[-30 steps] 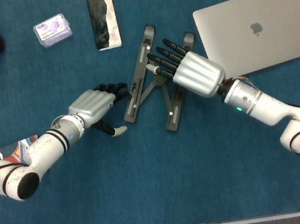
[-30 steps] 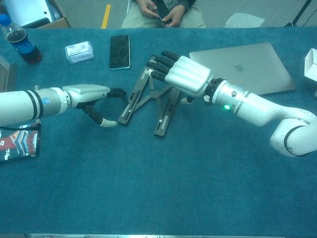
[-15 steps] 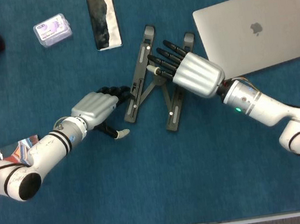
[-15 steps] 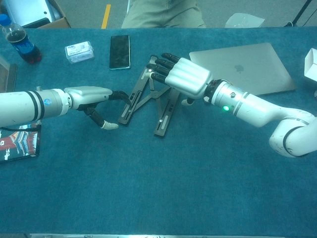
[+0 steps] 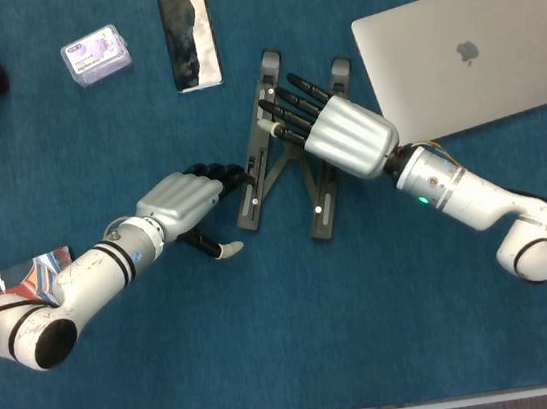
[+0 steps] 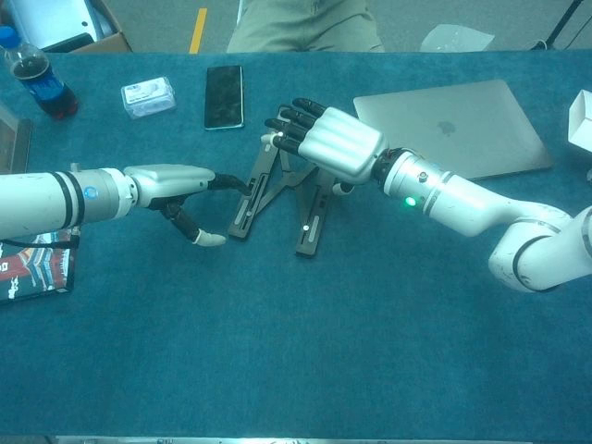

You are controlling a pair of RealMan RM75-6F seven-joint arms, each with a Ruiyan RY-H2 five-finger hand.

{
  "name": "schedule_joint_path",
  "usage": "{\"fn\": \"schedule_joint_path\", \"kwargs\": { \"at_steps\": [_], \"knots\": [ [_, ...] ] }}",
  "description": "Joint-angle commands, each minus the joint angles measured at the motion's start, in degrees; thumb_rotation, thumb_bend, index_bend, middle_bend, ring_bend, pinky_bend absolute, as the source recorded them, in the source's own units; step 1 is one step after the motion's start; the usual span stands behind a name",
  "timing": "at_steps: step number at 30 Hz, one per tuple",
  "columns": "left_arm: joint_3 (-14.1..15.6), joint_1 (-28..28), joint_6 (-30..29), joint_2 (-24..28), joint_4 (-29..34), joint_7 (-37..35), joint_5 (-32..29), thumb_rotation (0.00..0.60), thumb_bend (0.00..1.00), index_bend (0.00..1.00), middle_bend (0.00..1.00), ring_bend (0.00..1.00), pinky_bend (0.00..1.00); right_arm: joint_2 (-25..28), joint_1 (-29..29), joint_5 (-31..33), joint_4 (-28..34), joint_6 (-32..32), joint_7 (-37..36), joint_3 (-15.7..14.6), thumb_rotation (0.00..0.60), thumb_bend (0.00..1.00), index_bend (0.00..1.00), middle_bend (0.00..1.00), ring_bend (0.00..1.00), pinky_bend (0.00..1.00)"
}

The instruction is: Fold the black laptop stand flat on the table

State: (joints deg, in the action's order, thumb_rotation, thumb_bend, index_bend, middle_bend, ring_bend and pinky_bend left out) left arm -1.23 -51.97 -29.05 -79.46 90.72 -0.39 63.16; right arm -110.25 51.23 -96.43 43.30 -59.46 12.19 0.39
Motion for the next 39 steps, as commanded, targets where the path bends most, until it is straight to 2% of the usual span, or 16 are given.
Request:
{"fn": "schedule_joint_path", "kwargs": {
  "at_steps": [1, 10, 39],
  "knots": [
    [0.1, 0.0, 0.0, 0.1, 0.1, -0.1, 0.2, 0.411, 0.28, 0.06, 0.04, 0.0, 0.04, 0.0, 0.0, -0.2, -0.1, 0.0, -0.1, -0.3, 0.6, 0.0, 0.0, 0.0, 0.0, 0.04],
    [0.2, 0.0, -0.1, 0.4, 0.1, -0.6, 0.3, 0.411, 0.28, 0.06, 0.04, 0.0, 0.04, 1.5, -0.8, 0.2, 0.5, -0.1, -0.2, -0.7, 0.6, 0.0, 0.0, 0.0, 0.0, 0.04],
    [1.2, -0.1, -0.1, 1.1, 3.4, -0.9, 0.6, 0.404, 0.28, 0.06, 0.04, 0.0, 0.04, -5.9, 3.0, 0.7, -6.4, 0.5, -2.0, 1.4, 0.6, 0.0, 0.0, 0.0, 0.0, 0.03]
  ]
}}
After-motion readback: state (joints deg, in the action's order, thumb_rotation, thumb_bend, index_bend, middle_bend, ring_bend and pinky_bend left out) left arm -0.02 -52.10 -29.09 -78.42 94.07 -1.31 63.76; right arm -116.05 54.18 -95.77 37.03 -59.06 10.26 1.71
